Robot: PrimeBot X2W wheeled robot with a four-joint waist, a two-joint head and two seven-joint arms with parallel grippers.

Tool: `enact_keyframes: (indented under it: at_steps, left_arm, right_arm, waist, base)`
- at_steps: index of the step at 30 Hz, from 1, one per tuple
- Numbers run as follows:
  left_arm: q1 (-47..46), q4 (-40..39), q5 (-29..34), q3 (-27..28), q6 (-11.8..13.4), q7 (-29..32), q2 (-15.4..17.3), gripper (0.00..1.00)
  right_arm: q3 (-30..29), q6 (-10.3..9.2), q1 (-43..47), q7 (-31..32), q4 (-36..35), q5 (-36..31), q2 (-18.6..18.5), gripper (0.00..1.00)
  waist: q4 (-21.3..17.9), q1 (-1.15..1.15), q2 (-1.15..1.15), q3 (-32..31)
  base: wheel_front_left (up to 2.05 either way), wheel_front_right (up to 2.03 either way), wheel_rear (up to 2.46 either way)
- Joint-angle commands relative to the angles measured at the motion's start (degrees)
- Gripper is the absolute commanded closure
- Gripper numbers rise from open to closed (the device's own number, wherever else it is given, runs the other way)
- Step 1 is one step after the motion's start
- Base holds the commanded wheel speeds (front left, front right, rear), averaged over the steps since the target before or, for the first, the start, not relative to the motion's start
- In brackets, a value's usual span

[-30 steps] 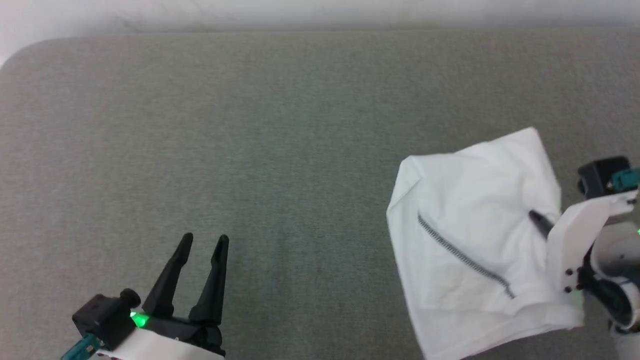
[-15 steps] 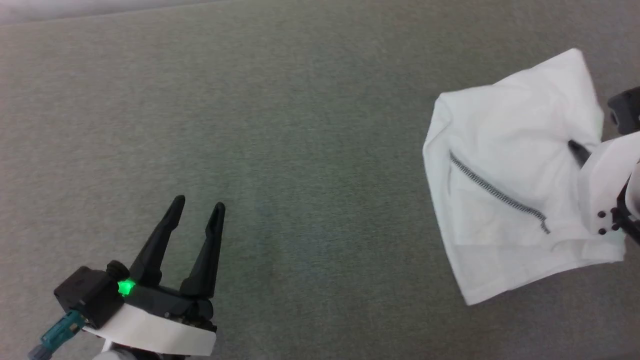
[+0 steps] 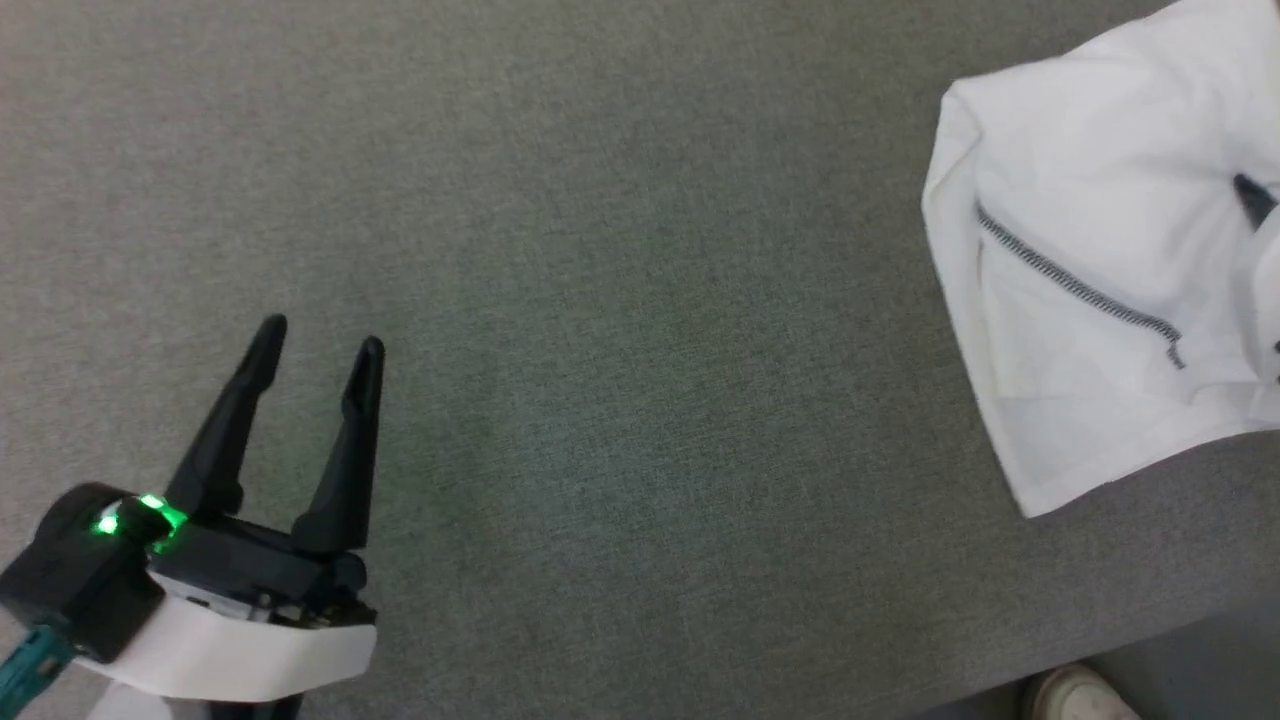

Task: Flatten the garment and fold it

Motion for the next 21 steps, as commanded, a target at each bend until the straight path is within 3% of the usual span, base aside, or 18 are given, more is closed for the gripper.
enact_keyframes:
  at_steps: [1,12,20,21]
  left_arm:
    - [-0.9,-0.5,0.6,0.4,0.4,-0.3,0.5,0.0]
    - [-2.0,-5.1,7.0,5.1,3.2,-2.8,2.7,0.0]
    - [-3.1,-5.5,8.8,7.1,5.1,-3.4,1.7,0.0]
    - [-3.3,-5.6,8.8,7.2,5.2,-3.5,1.5,0.0]
  right_arm:
    - [-0.3,-0.12,-1.2,-0.6,0.3,-0.6,-0.6,1.0]
    - [-3.3,-0.12,-5.0,-5.8,5.1,-6.2,-5.4,1.0]
    - [-7.2,-0.12,-5.8,-7.0,8.2,-9.2,-4.3,1.0]
    - [-7.5,-0.12,-5.8,-7.3,8.5,-9.4,-4.0,0.93]
  waist:
    - [-1.3,-0.01,0.0,2.3]
    - [-0.9,-0.01,0.0,8.2]
    - [-0.3,-0.01,0.0,11.5]
    - [-0.3,-0.01,0.0,11.8]
  base:
    - [0.0,0.0,0.0]
    - [0.0,0.0,0.0]
    - [0.0,0.0,0.0]
    - [0.0,0.0,0.0]
